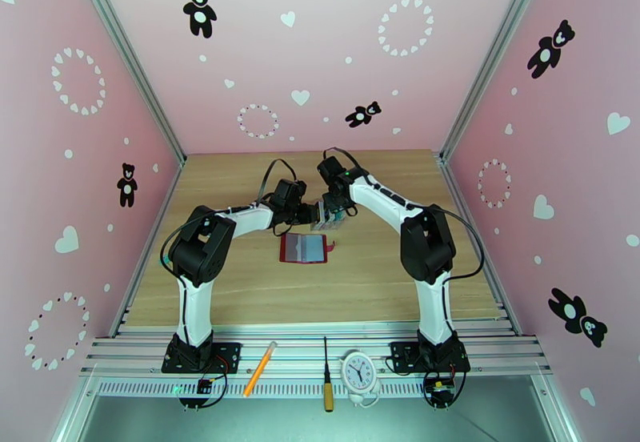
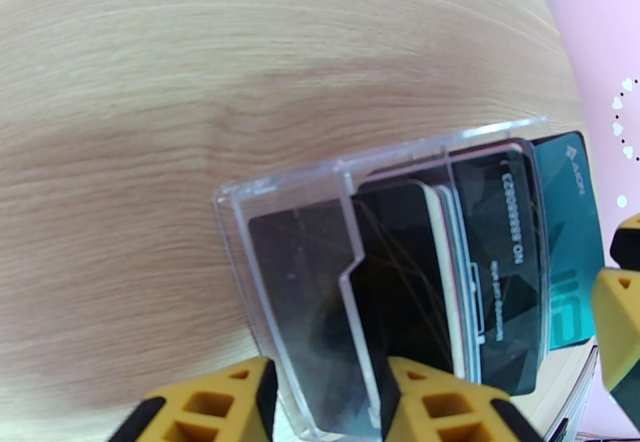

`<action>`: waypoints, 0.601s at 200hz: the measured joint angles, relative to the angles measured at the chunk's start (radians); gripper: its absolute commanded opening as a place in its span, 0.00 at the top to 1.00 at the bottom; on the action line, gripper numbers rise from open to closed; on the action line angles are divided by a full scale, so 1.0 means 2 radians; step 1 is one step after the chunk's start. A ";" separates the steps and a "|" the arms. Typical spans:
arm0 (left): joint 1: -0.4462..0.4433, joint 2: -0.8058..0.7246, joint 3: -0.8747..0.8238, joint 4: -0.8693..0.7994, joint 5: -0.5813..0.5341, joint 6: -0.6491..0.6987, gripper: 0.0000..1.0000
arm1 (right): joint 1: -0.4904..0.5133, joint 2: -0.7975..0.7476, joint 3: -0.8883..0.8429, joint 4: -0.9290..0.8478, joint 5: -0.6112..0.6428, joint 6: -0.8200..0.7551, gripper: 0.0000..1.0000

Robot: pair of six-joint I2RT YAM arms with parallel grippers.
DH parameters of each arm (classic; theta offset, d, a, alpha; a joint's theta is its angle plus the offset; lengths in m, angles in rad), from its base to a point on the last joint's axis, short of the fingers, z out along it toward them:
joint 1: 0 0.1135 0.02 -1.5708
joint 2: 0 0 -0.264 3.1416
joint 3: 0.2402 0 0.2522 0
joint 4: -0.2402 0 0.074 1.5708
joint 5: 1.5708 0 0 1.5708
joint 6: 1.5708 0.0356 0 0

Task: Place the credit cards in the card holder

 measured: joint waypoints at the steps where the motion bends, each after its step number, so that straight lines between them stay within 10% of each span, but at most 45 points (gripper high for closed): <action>1: 0.000 0.000 0.000 0.000 0.000 0.000 0.59 | 0.000 0.000 0.000 0.000 0.000 0.000 0.70; 120: 0.000 0.000 0.000 0.000 0.000 0.000 0.59 | 0.006 0.001 0.000 -0.011 0.013 -0.003 0.72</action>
